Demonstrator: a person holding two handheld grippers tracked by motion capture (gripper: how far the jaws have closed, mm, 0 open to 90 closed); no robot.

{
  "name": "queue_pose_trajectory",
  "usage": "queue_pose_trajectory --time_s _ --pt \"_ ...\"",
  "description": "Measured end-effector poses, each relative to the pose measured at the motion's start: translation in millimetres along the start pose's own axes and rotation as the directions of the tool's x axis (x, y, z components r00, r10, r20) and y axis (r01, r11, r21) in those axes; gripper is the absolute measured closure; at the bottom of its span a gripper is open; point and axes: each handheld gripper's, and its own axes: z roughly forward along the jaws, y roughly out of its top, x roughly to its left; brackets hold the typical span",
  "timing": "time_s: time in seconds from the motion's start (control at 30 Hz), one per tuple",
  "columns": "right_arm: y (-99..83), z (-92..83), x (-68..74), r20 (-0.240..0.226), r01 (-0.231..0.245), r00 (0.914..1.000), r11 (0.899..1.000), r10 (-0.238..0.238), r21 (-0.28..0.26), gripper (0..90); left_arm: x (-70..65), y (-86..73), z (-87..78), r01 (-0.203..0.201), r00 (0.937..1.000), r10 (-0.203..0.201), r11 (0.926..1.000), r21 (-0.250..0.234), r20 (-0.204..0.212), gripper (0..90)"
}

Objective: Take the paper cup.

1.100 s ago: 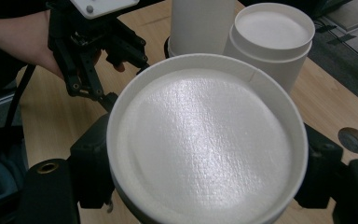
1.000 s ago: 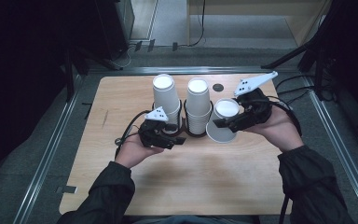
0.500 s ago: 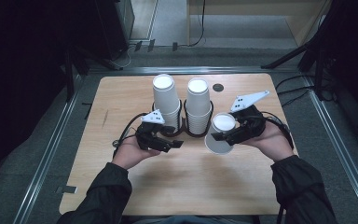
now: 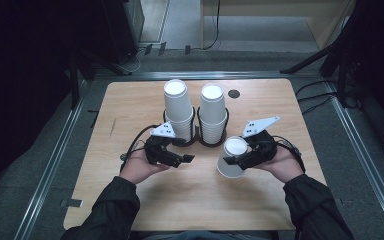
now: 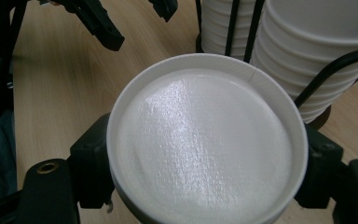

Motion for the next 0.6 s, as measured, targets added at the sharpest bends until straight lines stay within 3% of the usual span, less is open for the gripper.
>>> queue_pose_trajectory --time_s 0.07,0.3,0.37,0.4,0.6 --pt "-4.5 4.7 1.4 -0.035 0.021 0.9992 1.0 -0.02 0.007 24.0 -1.9 -0.4 1.6 -0.018 0.9998 0.018 0.9998 0.005 0.005 31.6" --pt "-11.2 16.2 -1.3 -0.055 0.015 0.9984 1.0 -0.014 0.02 24.0 0.7 -0.8 2.7 -0.003 0.9997 0.003 1.0 0.006 0.025 29.1" --pt "-11.6 18.7 -1.0 -0.057 0.012 0.9983 0.999 -0.01 0.03 23.9 2.3 -1.2 3.0 0.011 0.9991 -0.011 0.9999 0.0 0.04 24.7" --pt "-11.5 20.3 -1.1 -0.05 0.028 0.9984 0.999 -0.026 0.03 23.9 3.8 -2.3 3.4 0.016 0.9976 -0.017 0.9998 0.009 0.067 21.5" --pt "-9.6 19.3 -1.8 -0.052 0.021 0.9984 1.0 -0.021 0.009 23.9 2.3 -4.1 6.4 0.003 0.9962 -0.006 0.9993 0.037 0.087 9.1"
